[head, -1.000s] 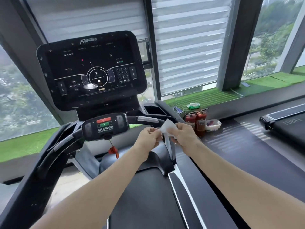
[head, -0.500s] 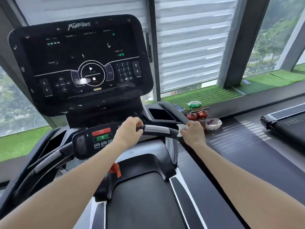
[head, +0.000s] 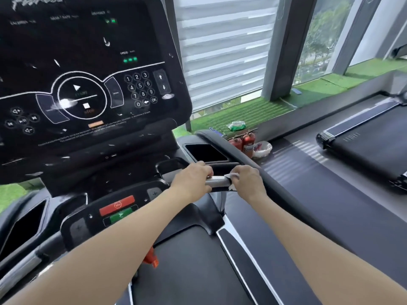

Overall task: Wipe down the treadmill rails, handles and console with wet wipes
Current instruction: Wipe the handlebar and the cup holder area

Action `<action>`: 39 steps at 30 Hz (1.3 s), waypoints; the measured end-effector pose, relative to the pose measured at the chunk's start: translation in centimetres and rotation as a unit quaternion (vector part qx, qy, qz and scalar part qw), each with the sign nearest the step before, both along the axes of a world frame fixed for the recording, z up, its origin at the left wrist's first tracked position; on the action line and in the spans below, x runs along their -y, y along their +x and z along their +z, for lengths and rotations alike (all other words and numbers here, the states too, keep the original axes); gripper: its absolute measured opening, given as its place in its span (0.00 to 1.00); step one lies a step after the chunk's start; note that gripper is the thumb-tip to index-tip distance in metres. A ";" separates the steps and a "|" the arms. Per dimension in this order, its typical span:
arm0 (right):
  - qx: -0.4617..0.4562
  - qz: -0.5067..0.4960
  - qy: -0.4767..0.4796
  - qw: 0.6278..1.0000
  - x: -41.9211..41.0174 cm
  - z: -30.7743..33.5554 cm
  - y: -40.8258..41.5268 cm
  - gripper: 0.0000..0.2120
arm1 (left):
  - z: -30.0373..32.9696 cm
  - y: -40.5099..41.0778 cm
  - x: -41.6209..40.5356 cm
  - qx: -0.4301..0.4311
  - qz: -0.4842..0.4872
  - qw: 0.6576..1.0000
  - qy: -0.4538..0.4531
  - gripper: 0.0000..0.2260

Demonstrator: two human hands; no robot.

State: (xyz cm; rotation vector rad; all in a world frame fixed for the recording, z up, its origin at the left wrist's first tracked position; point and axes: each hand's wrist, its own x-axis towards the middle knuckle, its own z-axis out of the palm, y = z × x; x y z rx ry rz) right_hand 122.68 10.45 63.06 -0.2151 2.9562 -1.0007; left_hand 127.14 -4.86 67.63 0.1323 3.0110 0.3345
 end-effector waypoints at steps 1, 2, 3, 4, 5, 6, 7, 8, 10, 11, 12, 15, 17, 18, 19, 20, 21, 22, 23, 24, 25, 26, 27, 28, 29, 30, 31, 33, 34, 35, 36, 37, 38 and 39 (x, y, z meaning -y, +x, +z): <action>0.009 0.001 -0.005 1.000 -0.4 -0.2 -0.5 0.11 | 0.0 -0.2 0.1 0.004 0.004 1.000 0.001 0.13; 0.023 -0.007 -0.011 1.000 -0.9 -0.3 -0.9 0.11 | -0.1 -0.4 0.1 0.007 0.008 1.000 0.002 0.13; 0.039 -0.022 -0.019 0.999 -1.4 -0.5 -1.2 0.11 | -0.1 -0.5 0.1 0.010 0.011 1.000 0.001 0.13; 0.051 -0.039 -0.026 0.998 -1.9 -0.7 -1.5 0.11 | -0.1 -0.6 0.1 0.011 0.013 1.000 0.000 0.13; 0.057 -0.053 -0.029 0.997 -2.3 -0.9 -1.6 0.11 | -0.1 -0.6 0.0 0.008 0.017 1.000 -0.002 0.13; 0.058 -0.061 -0.029 0.996 -2.5 -0.9 -1.6 0.11 | -0.1 -0.6 -0.1 0.004 0.022 1.000 -0.002 0.13; 0.057 -0.062 -0.026 0.996 -2.5 -1.0 -1.5 0.11 | -0.2 -0.5 -0.1 -0.001 0.028 1.000 -0.003 0.13; 0.053 -0.056 -0.021 0.997 -2.2 -0.9 -1.4 0.10 | -0.2 -0.5 -0.2 -0.005 0.033 0.999 -0.005 0.13; 0.038 -0.032 -0.019 0.999 -1.2 -0.6 -1.0 0.10 | -0.2 -0.5 -0.4 -0.006 0.038 0.999 -0.010 0.13; 0.032 -0.016 -0.027 0.999 -0.7 -0.4 -0.8 0.09 | -0.1 -0.6 -0.5 -0.003 0.041 0.999 -0.012 0.13; 0.029 0.001 -0.037 0.999 -0.3 -0.4 -0.6 0.09 | 0.1 -0.6 -0.5 -0.001 0.042 0.999 -0.015 0.13; 0.030 0.033 -0.046 0.998 -0.5 -0.5 -0.6 0.09 | 0.4 -0.9 -0.6 0.006 0.041 0.999 -0.029 0.13; 0.038 0.027 -0.036 0.998 -1.7 -0.9 -1.0 0.09 | 0.3 -1.0 -0.6 0.014 0.044 0.999 -0.030 0.13; 0.049 0.012 -0.031 0.998 -2.5 -1.2 -1.3 0.10 | 0.3 -1.1 -0.6 0.016 0.046 0.998 -0.029 0.14; 0.064 -0.009 -0.026 0.998 -3.2 -1.4 -1.6 0.10 | 0.2 -1.2 -0.5 0.018 0.050 0.998 -0.026 0.13; 0.078 -0.031 -0.021 0.996 -3.8 -1.6 -1.8 0.10 | 0.1 -1.2 -0.5 0.021 0.053 0.998 -0.024 0.13; 0.085 -0.047 -0.015 0.995 -3.9 -1.7 -1.9 0.10 | 0.1 -1.3 -0.5 0.022 0.055 0.998 -0.023 0.13; 0.081 -0.053 -0.010 0.995 -3.7 -1.7 -1.9 0.10 | 0.1 -1.4 -0.5 0.025 0.055 0.998 -0.024 0.13; 0.072 -0.049 -0.009 0.996 -3.1 -1.5 -1.8 0.11 | 0.2 -1.4 -0.5 0.027 0.055 0.998 -0.025 0.13; 0.063 -0.037 -0.014 0.997 -2.4 -1.3 -1.6 0.11 | 0.2 -1.5 -0.5 0.030 0.056 0.998 -0.025 0.13; 0.054 -0.016 -0.023 0.998 -1.6 -1.0 -1.4 0.11 | 0.2 -1.5 -0.5 0.031 0.057 0.998 -0.025 0.13; 0.047 0.009 -0.033 0.998 -0.9 -0.9 -1.2 0.11 | 0.1 -1.5 -0.5 0.030 0.058 0.998 -0.026 0.13; 0.040 0.028 -0.042 0.998 -0.6 -0.7 -1.1 0.10 | 0.2 -1.5 -0.5 0.029 0.058 0.997 -0.027 0.13; 0.040 0.034 -0.054 0.997 -0.6 -0.7 -1.2 0.10 | 0.2 -1.5 -0.6 0.029 0.058 0.997 -0.029 0.13; 0.047 0.025 -0.065 0.996 -1.2 -0.9 -1.4 0.10 | 0.2 -1.4 -0.6 0.029 0.057 0.998 -0.030 0.13; 0.059 0.007 -0.070 0.996 -2.0 -1.1 -1.8 0.10 | 0.2 -1.4 -0.6 0.029 0.056 0.998 -0.029 0.13; 0.075 -0.019 -0.067 0.995 -3.1 -1.4 -2.2 0.09 | 0.2 -1.5 -0.5 0.029 0.056 0.998 -0.028 0.13; 0.110 -0.074 -0.052 0.990 -4.7 -2.1 -2.7 0.09 | 0.1 -1.4 -0.5 0.027 0.057 0.998 -0.024 0.13; 0.116 -0.085 -0.044 0.989 -4.9 -2.3 -2.8 0.09 | 0.1 -1.4 -0.5 0.026 0.059 0.998 -0.021 0.13; 0.104 -0.083 -0.039 0.990 -4.4 -2.3 -2.8 0.09 | 0.1 -1.4 -0.5 0.026 0.062 0.998 -0.019 0.13; 0.086 -0.069 -0.038 0.993 -3.5 -2.1 -2.7 0.10 | 0.0 -1.5 -0.5 0.027 0.065 0.997 -0.016 0.13; 0.069 -0.046 -0.043 0.996 -2.3 -1.8 -2.5 0.11 | 0.0 -1.5 -0.5 0.028 0.068 0.997 -0.015 0.13; 0.054 -0.018 -0.049 0.997 -1.2 -1.6 -2.2 0.12 | 0.0 -1.5 -0.5 0.028 0.069 0.997 -0.017 0.13; 0.042 0.008 -0.052 0.998 -0.3 -1.4 -1.8 0.12 | -0.1 -1.5 -0.5 0.027 0.069 0.997 -0.022 0.13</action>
